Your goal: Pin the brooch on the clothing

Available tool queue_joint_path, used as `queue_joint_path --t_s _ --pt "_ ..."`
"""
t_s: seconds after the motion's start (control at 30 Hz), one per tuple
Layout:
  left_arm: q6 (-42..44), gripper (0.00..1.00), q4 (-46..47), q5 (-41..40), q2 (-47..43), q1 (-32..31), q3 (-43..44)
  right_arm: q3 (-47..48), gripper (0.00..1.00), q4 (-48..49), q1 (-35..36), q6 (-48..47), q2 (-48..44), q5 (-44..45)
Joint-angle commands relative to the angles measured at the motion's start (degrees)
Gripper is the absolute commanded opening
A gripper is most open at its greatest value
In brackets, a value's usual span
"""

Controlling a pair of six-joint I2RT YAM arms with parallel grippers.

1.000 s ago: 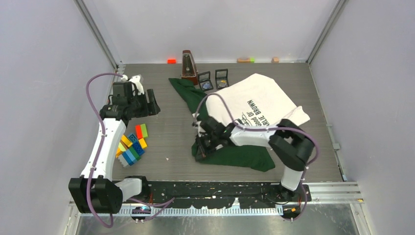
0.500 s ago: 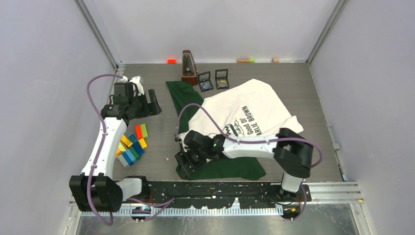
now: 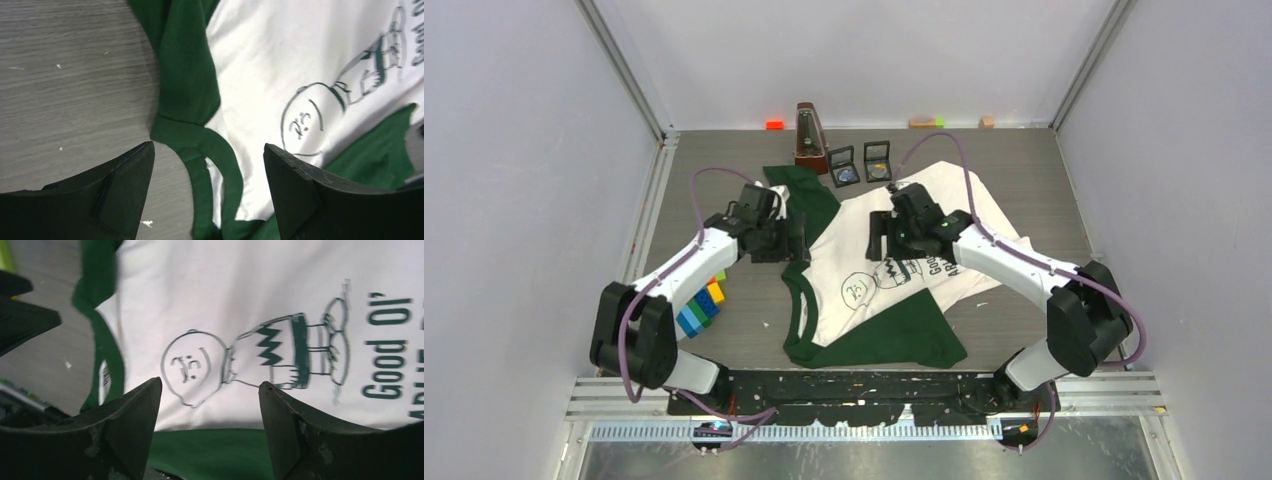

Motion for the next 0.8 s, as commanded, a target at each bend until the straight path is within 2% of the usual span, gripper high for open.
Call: queue_joint_path --t_s 0.0,0.07,0.17,0.33,0.43,0.57,0.67,0.77 --pt "-1.0 0.79 6.1 -6.0 4.4 -0.8 2.1 -1.7 0.78 0.4 -6.5 -0.6 1.5 -1.7" --pt "-1.5 0.75 9.2 -6.1 5.6 -0.8 1.9 -1.1 0.77 0.6 -10.3 -0.9 3.3 -2.7" --pt "-2.0 0.75 11.8 -6.3 8.5 -0.8 2.3 0.3 0.77 0.7 -15.1 -1.4 5.6 -2.4" --pt "-2.1 0.74 12.9 -3.3 15.3 -0.7 4.5 2.3 0.78 0.8 -19.2 -2.6 10.9 -3.3" --pt "-2.1 0.69 13.4 -4.5 17.5 -0.7 5.4 3.2 0.78 0.7 -21.0 -2.1 13.2 -3.7" --pt "-1.7 0.52 13.5 -6.0 19.4 -0.7 5.9 3.4 0.77 1.0 -22.0 -1.3 15.0 -3.1" --pt "-1.5 0.25 13.5 -6.4 19.7 -0.7 5.3 3.1 0.78 0.5 -22.9 -0.5 15.5 -1.3" --pt "-1.3 0.07 13.5 -8.2 18.3 0.2 3.4 2.5 0.79 0.2 -24.1 1.2 15.7 0.9"
